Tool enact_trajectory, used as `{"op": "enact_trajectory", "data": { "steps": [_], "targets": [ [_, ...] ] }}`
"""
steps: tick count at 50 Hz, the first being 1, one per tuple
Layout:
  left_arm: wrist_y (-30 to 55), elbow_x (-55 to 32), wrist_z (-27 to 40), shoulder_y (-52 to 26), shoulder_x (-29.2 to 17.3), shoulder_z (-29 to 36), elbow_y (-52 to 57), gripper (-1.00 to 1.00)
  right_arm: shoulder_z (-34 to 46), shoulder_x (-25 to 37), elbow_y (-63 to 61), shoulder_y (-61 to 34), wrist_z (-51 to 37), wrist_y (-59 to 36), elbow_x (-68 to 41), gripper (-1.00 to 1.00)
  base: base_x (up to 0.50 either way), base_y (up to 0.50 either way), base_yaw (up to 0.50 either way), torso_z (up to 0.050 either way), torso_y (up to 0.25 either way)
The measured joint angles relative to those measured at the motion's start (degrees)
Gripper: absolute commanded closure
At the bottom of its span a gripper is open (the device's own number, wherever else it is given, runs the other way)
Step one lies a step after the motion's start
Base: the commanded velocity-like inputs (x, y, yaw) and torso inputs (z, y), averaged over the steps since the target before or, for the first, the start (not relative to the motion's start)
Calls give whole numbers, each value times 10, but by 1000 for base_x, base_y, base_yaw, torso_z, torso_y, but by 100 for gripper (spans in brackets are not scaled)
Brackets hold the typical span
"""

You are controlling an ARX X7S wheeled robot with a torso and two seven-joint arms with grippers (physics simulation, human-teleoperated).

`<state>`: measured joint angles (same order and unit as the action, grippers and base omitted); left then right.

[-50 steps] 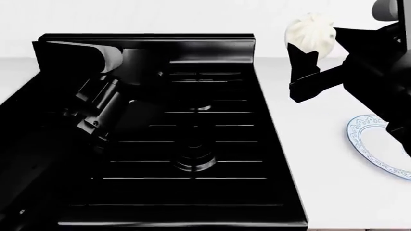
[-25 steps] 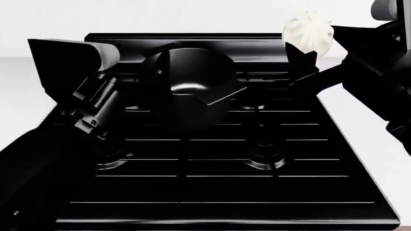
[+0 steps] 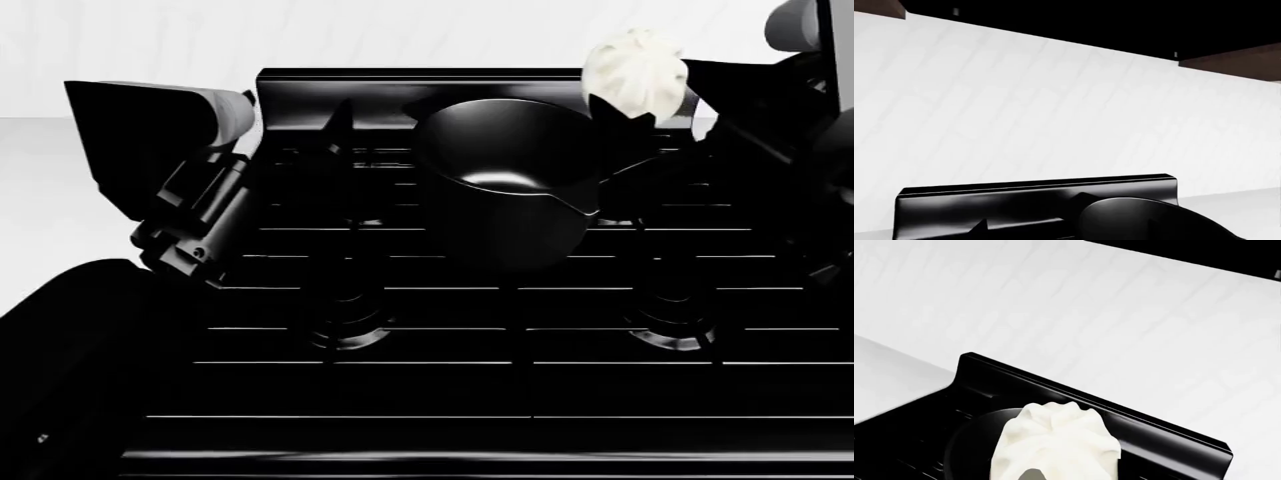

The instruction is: Frozen meat rests on a plate on the counter. Retrieve the meat and place it in a pot on a burner. Then turn the burner on.

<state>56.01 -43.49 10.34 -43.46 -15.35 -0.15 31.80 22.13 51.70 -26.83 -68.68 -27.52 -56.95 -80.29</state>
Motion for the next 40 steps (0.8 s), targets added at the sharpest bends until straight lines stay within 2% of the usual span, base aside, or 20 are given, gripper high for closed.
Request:
{"op": "enact_trajectory", "data": {
  "steps": [10,22,40],
  "targets": [
    [-4,-1,1,1,-1,4,-2,-100,-2,-1,5,0,2,4,-3,100,0,0,0,0,0],
    [-12,1,-2,0,-4,10,-11,-100,16,-31,56,-36,24,-5,9,100,0,0,0,0,0],
    [-20,5,0,-1,-7,20,-21,-100,84,-92,220,-154,143,-43,71,100,0,0,0,0,0]
  ]
}}
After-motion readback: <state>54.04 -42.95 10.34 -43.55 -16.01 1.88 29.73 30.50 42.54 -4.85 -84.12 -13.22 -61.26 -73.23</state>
